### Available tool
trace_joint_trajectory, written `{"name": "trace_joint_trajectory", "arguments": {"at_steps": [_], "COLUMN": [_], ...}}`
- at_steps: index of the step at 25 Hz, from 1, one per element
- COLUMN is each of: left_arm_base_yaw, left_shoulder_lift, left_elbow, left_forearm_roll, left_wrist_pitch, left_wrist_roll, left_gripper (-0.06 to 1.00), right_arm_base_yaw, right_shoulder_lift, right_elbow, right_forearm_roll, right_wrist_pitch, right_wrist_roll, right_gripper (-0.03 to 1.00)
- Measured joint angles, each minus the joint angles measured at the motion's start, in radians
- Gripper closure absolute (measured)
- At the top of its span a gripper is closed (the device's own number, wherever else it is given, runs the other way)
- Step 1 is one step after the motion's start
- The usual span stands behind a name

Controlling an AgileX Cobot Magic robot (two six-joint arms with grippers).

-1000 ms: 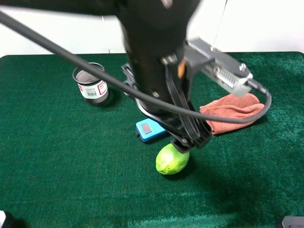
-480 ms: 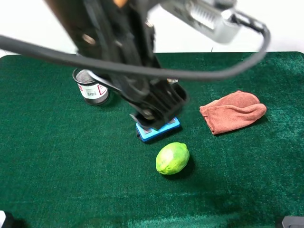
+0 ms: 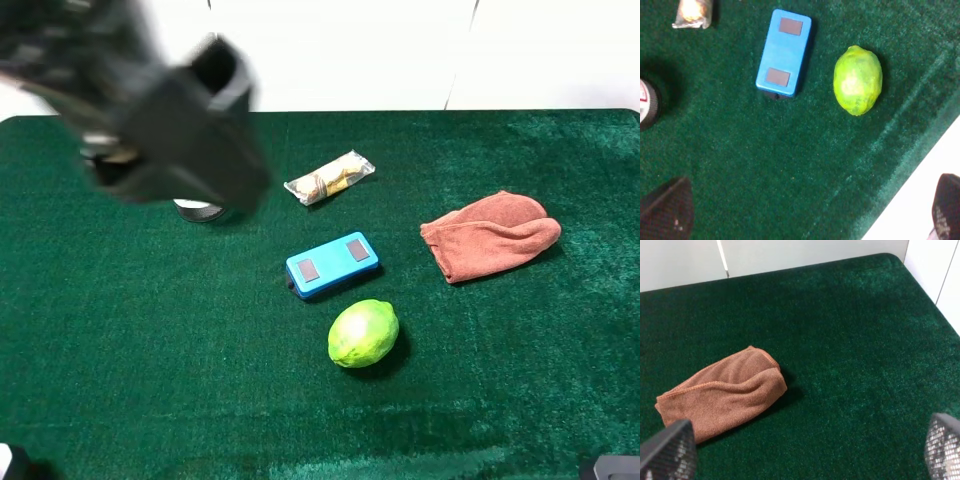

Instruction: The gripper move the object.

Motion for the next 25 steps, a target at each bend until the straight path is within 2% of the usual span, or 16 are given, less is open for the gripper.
{"name": "trace_joint_trajectory", "arguments": {"at_steps": [10,13,17,25], "left_arm_base_yaw": [0.0,0.031,0.132,0.451], "left_shoulder_lift": [-0.217,-0.265,-0.316,-0.504], "left_elbow": [0.163,0.216,0.275,0.404], "left_forearm_roll": [0.002,-0.005,-0.015,-0.108], "left_wrist_pitch": [0.0,0.0,0.0,0.001], "left_wrist_roll": [-0.001,-0.009,-0.002,0.123], "left_gripper": [-0.02,-0.02,-0.02,-0.02], "right_arm_base_yaw": [0.0,0.0,0.0,0.0], "right_shoulder_lift": [0.0,0.0,0.0,0.0], "right_elbow": [0.0,0.0,0.0,0.0], "right_forearm_roll": [0.0,0.0,0.0,0.0], "right_wrist_pitch": [0.0,0.0,0.0,0.0], "right_wrist_roll": [0.0,0.0,0.0,0.0], "right_gripper": [0.27,0.27,0.27,0.27]}}
